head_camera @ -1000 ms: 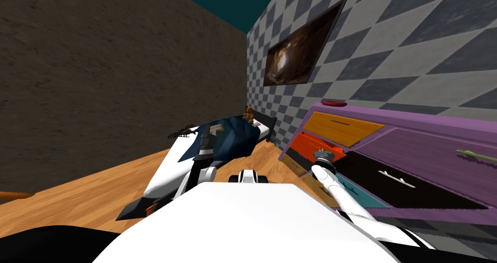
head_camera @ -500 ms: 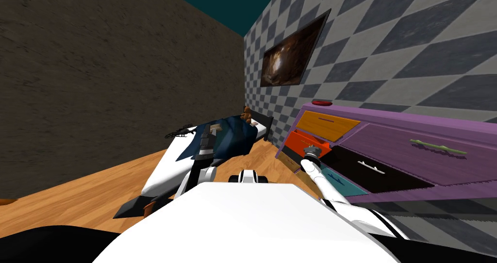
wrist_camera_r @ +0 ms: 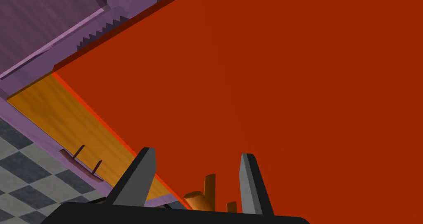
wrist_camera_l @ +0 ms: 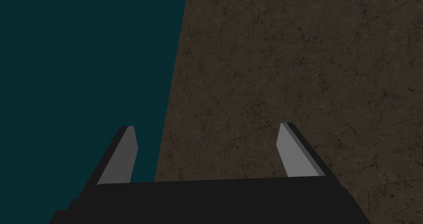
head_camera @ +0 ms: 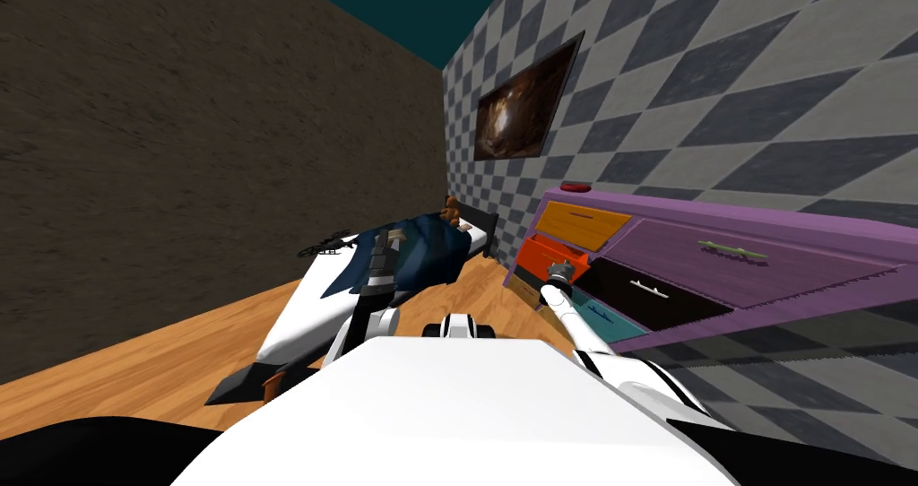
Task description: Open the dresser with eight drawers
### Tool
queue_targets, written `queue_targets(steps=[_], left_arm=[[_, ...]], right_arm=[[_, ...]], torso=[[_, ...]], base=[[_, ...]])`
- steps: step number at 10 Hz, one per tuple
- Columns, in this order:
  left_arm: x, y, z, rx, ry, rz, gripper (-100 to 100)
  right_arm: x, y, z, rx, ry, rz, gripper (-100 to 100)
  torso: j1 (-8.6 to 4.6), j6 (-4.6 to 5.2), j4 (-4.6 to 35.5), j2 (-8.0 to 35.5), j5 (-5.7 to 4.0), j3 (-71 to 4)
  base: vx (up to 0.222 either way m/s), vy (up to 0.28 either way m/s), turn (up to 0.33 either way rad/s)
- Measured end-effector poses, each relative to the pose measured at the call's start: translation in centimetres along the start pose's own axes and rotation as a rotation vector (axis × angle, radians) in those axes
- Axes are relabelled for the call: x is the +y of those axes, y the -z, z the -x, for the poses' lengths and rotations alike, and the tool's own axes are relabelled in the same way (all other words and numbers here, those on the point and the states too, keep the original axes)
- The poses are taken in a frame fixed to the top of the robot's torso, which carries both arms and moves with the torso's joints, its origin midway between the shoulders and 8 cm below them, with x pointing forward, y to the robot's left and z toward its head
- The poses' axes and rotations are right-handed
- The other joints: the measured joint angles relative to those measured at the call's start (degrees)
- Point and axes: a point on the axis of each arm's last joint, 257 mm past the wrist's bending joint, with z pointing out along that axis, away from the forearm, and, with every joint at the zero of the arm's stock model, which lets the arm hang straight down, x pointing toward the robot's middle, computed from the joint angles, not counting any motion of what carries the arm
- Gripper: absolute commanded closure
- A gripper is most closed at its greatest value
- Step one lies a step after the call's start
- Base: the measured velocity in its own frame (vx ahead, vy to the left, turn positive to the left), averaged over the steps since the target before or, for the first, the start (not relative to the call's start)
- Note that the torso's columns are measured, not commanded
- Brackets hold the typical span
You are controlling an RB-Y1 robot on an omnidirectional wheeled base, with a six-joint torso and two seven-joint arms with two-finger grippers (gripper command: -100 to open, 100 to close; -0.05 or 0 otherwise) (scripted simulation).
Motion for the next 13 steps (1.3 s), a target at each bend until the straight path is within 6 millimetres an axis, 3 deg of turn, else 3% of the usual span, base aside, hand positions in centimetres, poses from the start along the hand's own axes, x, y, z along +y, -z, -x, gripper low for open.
queue_targets(steps=[2, 7, 8, 13], left_arm=[[0.0, 0.0, 0.0, 0.0, 0.0, 0.0, 0], [0.0, 0.0, 0.0, 0.0, 0.0, 0.0, 0], [0.0, 0.0, 0.0, 0.0, 0.0, 0.0, 0], [0.0, 0.0, 0.0, 0.0, 0.0, 0.0, 0]], right_arm=[[-1.3, -1.3, 0.5, -0.007, 0.002, 0.001, -100], [-4.7, -5.1, 2.0, -0.027, 0.016, 0.008, -100], [-4.6, -5.2, 2.0, -0.027, 0.015, 0.01, 0], [-4.5, -5.1, 1.9, -0.026, 0.016, 0.013, 0]], torso=[[0.55, -0.17, 0.2, 0.2, 0.36, 0.1], [0.31, -0.13, 0.3, 0.4, 0.38, 0.2], [0.31, -0.16, 0.3, 0.4, 0.36, 0.2], [0.33, -0.16, 0.3, 0.3, 0.3, 0.2]], base=[[-0.018, 0.107, -0.036], [-0.021, 0.068, -0.021], [0.0, 0.0, 0.0], [0.0, 0.0, 0.0]])
